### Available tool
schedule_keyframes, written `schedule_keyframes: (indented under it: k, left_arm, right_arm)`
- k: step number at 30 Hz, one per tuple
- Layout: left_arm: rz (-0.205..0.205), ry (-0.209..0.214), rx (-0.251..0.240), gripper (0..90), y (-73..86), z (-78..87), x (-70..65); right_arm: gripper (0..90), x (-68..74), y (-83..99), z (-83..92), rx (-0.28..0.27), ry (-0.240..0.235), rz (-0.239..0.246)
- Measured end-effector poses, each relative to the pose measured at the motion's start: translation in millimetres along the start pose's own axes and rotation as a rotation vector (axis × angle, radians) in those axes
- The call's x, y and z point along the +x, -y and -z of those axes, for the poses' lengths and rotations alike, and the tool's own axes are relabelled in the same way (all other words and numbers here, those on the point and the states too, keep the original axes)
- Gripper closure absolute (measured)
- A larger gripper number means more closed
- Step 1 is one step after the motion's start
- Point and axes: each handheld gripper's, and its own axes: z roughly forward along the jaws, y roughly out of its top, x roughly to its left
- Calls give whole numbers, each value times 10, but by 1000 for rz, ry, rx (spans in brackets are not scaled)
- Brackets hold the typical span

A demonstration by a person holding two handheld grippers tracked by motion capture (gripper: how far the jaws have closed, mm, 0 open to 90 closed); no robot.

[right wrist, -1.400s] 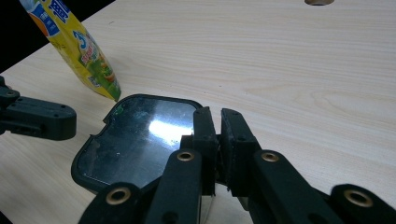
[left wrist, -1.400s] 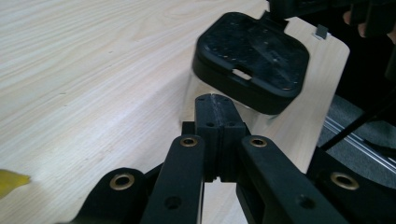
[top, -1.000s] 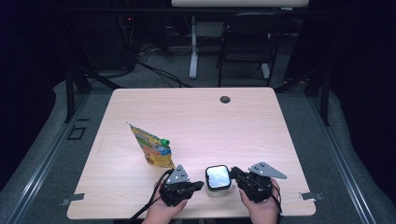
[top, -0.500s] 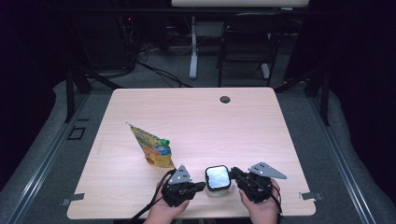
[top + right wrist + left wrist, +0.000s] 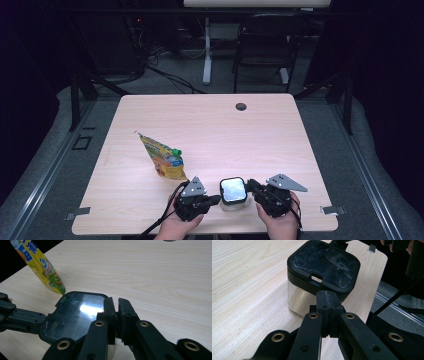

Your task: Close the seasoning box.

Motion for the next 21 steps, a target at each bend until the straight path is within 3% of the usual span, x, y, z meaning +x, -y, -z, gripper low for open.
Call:
schedule_keyframes:
  k: [21]
  left_arm:
    - [5, 9, -27, 900, -46, 35, 4]
  right_arm:
    - [850, -32, 7, 1, -8, -13, -30]
